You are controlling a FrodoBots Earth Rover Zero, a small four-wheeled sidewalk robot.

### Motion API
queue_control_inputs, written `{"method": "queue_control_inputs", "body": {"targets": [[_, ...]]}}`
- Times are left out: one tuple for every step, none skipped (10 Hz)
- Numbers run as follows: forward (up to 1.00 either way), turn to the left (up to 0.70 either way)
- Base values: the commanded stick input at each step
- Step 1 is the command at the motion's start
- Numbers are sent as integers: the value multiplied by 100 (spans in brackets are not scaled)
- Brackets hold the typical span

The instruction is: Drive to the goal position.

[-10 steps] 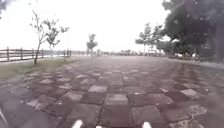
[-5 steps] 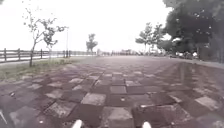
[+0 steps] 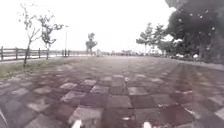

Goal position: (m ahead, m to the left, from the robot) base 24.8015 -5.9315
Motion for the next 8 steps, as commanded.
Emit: {"method": "queue_control_inputs", "body": {"targets": [[85, 0], [85, 0], [85, 0], [85, 0], [85, 0], [85, 0], [85, 0], [85, 0]]}}
